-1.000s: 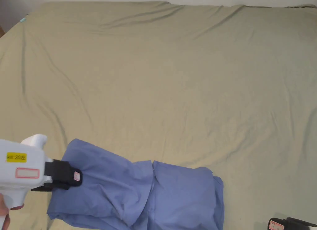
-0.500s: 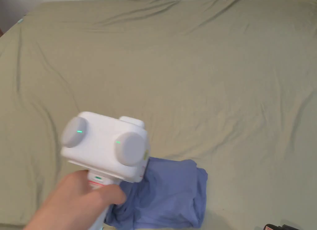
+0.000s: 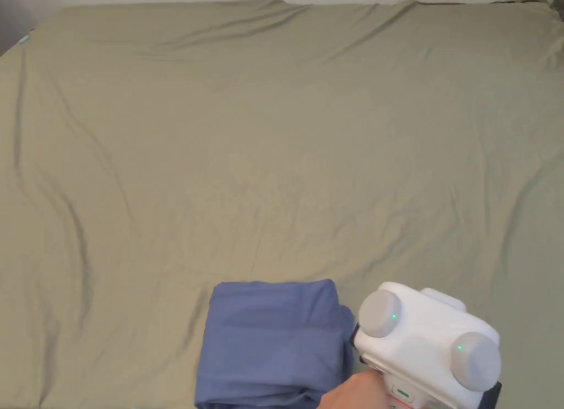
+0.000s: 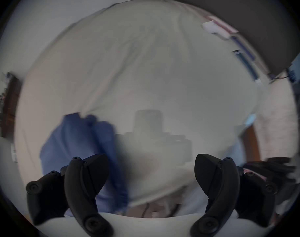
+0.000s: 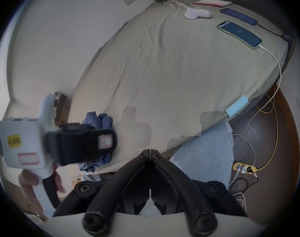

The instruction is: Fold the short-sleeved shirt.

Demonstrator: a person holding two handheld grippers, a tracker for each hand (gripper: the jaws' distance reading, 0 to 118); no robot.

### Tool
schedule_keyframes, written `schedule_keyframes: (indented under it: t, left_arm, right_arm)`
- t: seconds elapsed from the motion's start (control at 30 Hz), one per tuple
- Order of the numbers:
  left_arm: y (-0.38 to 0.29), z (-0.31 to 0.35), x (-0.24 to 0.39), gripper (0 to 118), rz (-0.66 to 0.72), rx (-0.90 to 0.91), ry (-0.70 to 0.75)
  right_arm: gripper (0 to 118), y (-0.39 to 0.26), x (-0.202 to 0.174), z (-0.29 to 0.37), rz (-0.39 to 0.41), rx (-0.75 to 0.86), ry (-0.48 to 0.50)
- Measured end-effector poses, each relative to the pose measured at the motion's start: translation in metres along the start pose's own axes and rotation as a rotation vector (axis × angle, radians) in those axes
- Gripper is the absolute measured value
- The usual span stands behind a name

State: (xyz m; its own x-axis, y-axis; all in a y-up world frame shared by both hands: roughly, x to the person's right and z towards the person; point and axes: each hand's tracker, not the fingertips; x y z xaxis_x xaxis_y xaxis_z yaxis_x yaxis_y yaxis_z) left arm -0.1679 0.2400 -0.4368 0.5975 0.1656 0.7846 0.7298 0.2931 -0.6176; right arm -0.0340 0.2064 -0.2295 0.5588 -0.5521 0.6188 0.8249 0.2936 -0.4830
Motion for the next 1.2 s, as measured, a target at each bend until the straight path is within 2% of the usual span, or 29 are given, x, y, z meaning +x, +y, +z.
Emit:
schedule_keyframes:
  t: [0.03, 0.07, 0.1, 0.13, 0.17, 0.27, 0.33, 0.4, 0.43, 0.5, 0.57, 0.63, 0.73, 0.77, 0.83, 0.93, 1.0, 1.1, 1.13, 1.2]
  left_arm:
    - [-0.003, 0.008, -0.009, 101, 0.022, -0.014, -0.022]
    - [-0.008, 0.022, -0.021, 84, 0.042, -0.010, -0.038]
    - [-0.014, 0.036, -0.035, 55, 0.060, 0.013, -0.051]
    - [-0.021, 0.050, -0.053, 13, 0.083, 0.046, -0.037]
    - [-0.028, 0.062, -0.072, 0, 0.122, 0.073, 0.029]
    - [-0.049, 0.084, -0.119, 0, 0.107, 0.112, 0.385]
    - [-0.054, 0.071, -0.151, 0, 0.154, 0.048, 0.679]
    - [-0.052, 0.041, -0.162, 0, 0.109, -0.104, 0.909]
    - [-0.052, 0.018, -0.162, 0, 0.073, -0.163, 1.008]
    - [-0.050, -0.019, -0.138, 0, -0.025, -0.251, 1.039]
    - [-0.051, -0.051, -0.086, 0, -0.118, -0.264, 0.920]
    - [-0.047, -0.074, -0.025, 0, -0.280, -0.205, 0.914]
    - [-0.024, -0.088, 0.042, 0, -0.347, -0.060, 0.770]
    - [-0.016, -0.082, 0.056, 0, -0.345, 0.014, 0.700]
    - [-0.006, -0.066, 0.063, 0, -0.264, 0.112, 0.358]
    - [-0.004, -0.030, 0.019, 0, -0.051, 0.133, 0.218]
    - [-0.019, 0.000, -0.033, 0, 0.070, 0.114, 0.049]
    - [-0.062, 0.049, -0.124, 0, 0.293, 0.180, -0.202]
    - [-0.080, 0.064, -0.151, 0, 0.343, 0.201, -0.236]
    - [-0.112, 0.088, -0.199, 0, 0.429, 0.237, -0.164]
  right_arm:
    - [0, 0.002, 0.000, -0.001, -0.001, 0.003, -0.010]
    - [0, 0.002, 0.001, -0.002, 0.001, 0.005, -0.014]
    - [0, 0.003, 0.001, -0.003, 0.004, 0.003, -0.013]
    - [0, 0.003, -0.001, -0.006, 0.006, 0.000, -0.009]
    - [0, 0.003, -0.001, -0.008, 0.006, -0.004, -0.001]
    - [0, 0.002, -0.003, -0.016, 0.011, -0.025, 0.024]
    - [0, -0.001, -0.005, -0.021, 0.016, -0.039, 0.038]
    - [0, -0.002, -0.006, -0.024, 0.016, -0.049, 0.056]
    - [0, -0.003, -0.006, -0.025, 0.015, -0.053, 0.059]
    - [0, -0.004, -0.007, -0.022, 0.014, -0.052, 0.062]
    - [0, -0.005, -0.005, -0.016, 0.005, -0.044, 0.066]
    - [0, -0.005, -0.001, -0.009, -0.007, -0.036, 0.052]
    - [0, -0.003, 0.003, 0.001, -0.014, -0.021, -0.010]
    - [0, -0.002, 0.003, 0.006, -0.010, -0.017, -0.022]
    - [0, 0.000, 0.003, 0.012, 0.001, -0.008, -0.029]
    - [0, 0.004, -0.007, 0.012, 0.044, -0.001, -0.035]
    - [0, 0.008, -0.020, 0.001, 0.078, -0.013, -0.013]
    - [0, 0.013, -0.060, -0.029, 0.175, -0.083, 0.116]
    - [0, 0.014, -0.079, -0.041, 0.216, -0.121, 0.178]
    - [0, 0.016, -0.116, -0.067, 0.274, -0.180, 0.309]
